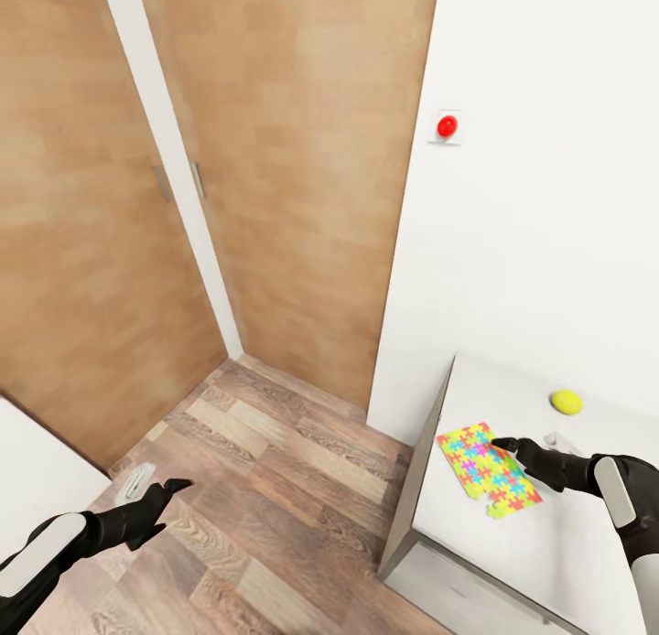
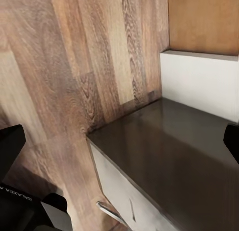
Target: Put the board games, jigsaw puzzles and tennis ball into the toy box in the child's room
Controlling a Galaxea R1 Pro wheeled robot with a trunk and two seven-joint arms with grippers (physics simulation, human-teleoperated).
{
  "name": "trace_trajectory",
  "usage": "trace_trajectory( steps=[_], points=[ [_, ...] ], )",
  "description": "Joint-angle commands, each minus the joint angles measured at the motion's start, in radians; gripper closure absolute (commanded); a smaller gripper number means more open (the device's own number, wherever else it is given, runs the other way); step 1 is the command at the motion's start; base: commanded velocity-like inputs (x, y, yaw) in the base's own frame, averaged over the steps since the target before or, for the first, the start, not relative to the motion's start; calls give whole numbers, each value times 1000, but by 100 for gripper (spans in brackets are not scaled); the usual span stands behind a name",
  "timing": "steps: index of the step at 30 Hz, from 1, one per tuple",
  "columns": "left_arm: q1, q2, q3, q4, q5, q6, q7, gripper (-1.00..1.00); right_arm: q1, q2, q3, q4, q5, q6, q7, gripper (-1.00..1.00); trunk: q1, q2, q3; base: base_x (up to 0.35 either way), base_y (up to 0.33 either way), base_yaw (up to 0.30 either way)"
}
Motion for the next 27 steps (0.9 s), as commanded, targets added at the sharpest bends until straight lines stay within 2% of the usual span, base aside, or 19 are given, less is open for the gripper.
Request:
trace_trajectory(
  steps=[1, 20, 27],
  points=[
    [-1, 1, -3, -1, 10, 0, 9, -100, -1, 0, -3, -1, 8, 5, 9, -100, 1, -2, -1, -2, -1, 195],
    [-1, 1, -2, -1, 10, 0, 9, -100, -1, 0, -3, -1, 8, 5, 9, -100, 1, -2, 16, 0, 0, 213],
    [-1, 1, -1, -1, 10, 0, 9, -100, -1, 0, -3, -1, 8, 5, 9, -100, 1, -2, 19, 0, 0, 111]
  ],
)
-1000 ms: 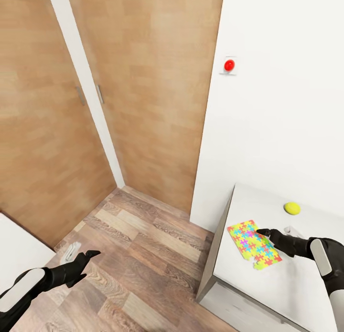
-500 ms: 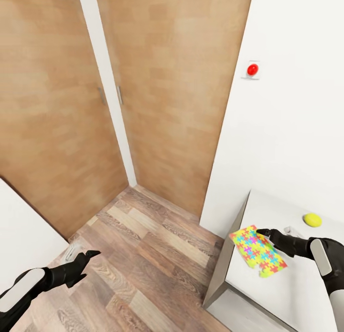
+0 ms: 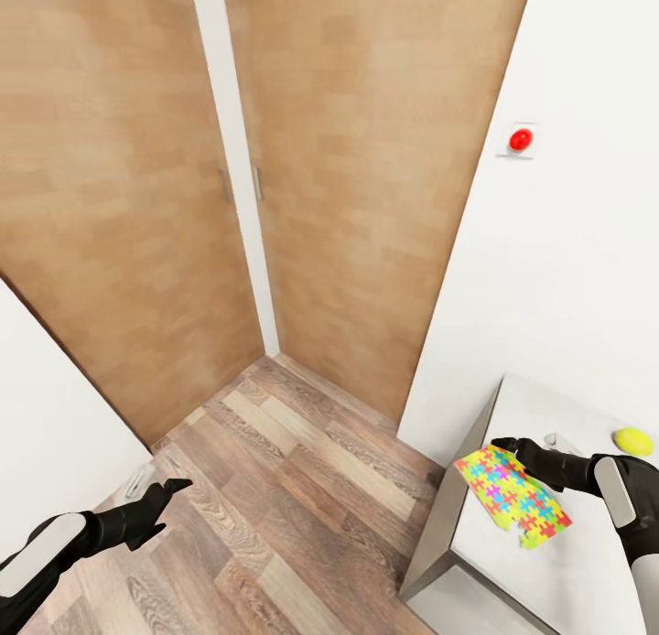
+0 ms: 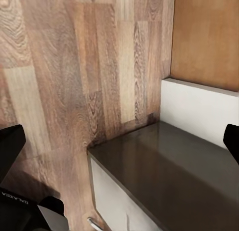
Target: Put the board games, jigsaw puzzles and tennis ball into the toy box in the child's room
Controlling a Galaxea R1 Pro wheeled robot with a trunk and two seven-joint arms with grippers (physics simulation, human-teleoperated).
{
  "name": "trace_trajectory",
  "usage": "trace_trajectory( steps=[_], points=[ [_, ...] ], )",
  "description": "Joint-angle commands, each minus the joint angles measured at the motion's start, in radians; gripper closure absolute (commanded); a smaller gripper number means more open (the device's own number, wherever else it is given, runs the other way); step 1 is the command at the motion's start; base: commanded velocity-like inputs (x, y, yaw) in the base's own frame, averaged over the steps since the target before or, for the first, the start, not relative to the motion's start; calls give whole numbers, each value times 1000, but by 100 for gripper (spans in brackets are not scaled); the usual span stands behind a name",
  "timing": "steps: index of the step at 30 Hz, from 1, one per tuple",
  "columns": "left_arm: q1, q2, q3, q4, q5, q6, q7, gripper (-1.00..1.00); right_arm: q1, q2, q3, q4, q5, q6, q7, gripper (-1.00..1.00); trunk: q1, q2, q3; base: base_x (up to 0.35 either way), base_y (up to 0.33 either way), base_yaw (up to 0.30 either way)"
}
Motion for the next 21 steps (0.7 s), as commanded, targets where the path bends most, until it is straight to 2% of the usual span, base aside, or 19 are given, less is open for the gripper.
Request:
trace_trajectory(
  steps=[1, 16, 21],
  points=[
    [-1, 1, -3, -2, 10, 0, 9, -100, -1, 0, -3, 0, 8, 5, 9, -100, 1, -2, -2, 0, 0, 47],
    [-1, 1, -3, -2, 10, -1, 9, -100, -1, 0, -3, 0, 8, 5, 9, -100, 1, -2, -1, 0, 0, 21],
    [-1, 1, -3, -2, 10, -1, 9, -100, -1, 0, -3, 0, 8, 5, 9, -100, 1, -2, 1, 0, 0, 98]
  ],
)
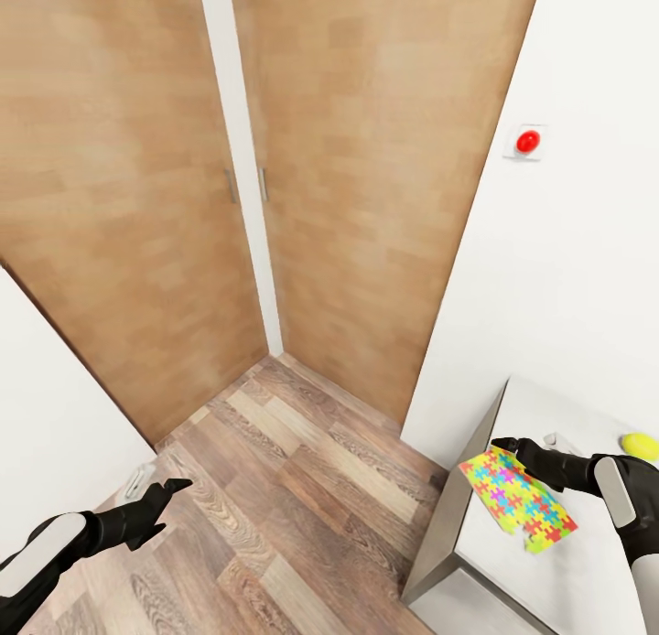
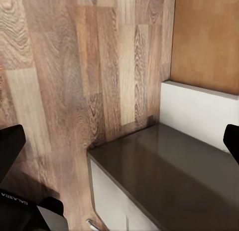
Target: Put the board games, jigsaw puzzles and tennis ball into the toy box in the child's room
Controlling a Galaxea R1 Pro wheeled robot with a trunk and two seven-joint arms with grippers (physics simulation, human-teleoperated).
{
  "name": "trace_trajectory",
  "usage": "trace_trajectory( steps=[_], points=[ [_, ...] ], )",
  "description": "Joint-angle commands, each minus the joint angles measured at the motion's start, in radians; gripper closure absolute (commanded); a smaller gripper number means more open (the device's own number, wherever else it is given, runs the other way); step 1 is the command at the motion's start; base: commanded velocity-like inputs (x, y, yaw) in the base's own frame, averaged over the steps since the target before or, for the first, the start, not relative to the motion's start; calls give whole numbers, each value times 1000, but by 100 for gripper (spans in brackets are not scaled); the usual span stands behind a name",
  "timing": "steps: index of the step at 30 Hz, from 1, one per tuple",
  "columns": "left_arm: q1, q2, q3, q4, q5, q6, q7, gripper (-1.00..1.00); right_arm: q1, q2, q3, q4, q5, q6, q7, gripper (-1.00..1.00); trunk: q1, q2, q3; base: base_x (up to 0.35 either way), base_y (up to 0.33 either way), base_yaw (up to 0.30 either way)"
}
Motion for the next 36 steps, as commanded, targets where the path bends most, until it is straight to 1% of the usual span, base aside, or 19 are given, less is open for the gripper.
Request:
trace_trajectory(
  steps=[1, 17, 36],
  points=[
    [-1, 1, -3, -2, 10, 0, 9, -100, -1, 0, -3, 0, 8, 5, 9, -100, 1, -2, -1, 0, 0, 144],
    [-1, 1, -3, -2, 10, -1, 9, -100, -1, -1, -3, 0, 7, 5, 9, -100, 1, -2, 9, 0, 0, 176],
    [-1, 1, -3, -2, 10, -1, 9, -100, -1, -1, -4, -1, 6, 5, 9, -100, 1, -2, 10, -63, -30, 26]
  ],
)
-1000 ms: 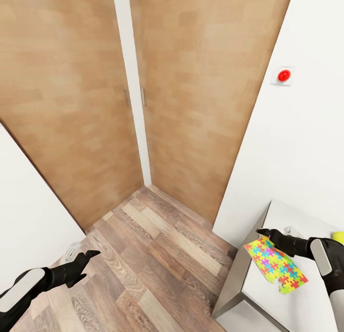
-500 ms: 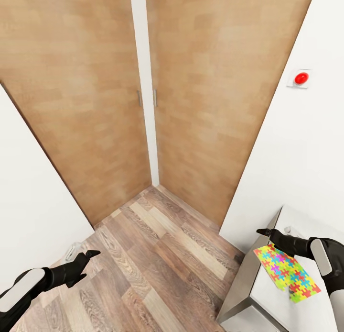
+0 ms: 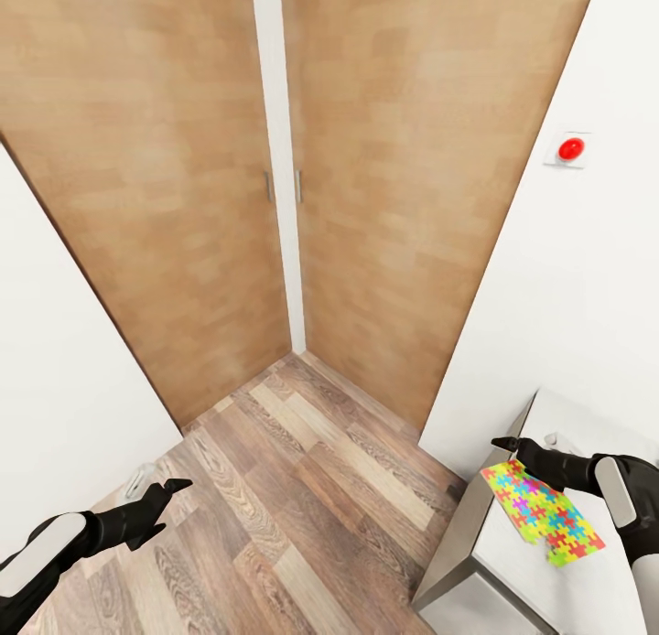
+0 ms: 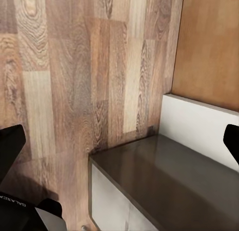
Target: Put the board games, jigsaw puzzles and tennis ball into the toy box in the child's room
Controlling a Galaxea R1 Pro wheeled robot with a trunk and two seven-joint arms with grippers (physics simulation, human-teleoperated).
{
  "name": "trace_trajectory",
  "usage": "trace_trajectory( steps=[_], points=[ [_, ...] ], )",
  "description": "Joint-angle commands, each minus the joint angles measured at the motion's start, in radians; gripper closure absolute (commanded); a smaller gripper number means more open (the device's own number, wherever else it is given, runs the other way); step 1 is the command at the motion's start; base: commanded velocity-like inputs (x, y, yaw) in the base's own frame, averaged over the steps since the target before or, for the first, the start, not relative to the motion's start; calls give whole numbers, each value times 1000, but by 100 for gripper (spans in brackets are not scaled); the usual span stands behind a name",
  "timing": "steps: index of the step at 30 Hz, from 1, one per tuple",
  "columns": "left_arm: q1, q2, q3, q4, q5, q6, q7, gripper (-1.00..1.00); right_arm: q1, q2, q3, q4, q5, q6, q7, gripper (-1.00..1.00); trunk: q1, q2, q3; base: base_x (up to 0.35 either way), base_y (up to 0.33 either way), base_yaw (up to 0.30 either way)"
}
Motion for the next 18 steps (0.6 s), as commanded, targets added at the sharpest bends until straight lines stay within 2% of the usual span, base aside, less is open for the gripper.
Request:
trace_trajectory(
  steps=[1, 9, 13, 18],
  points=[
    [-1, 1, -2, -2, 10, 0, 9, -100, -1, 0, -3, -1, 7, 4, 10, -100, 1, -2, -2, -14, -7, 3],
    [-1, 1, -2, -2, 10, -1, 9, -100, -1, -7, -7, -30, 9, 4, 52, -100, 1, -2, -2, -7, -4, 2],
    [-1, 1, -2, -2, 10, 0, 9, -100, -1, -30, -9, -58, 9, 4, 73, -100, 1, -2, -2, -2, -1, 1],
    [-1, 1, -2, -2, 10, 0, 9, -100, 2, -42, -10, -69, 9, 4, 80, -100, 1, -2, -2, -1, 0, 0]
  ],
)
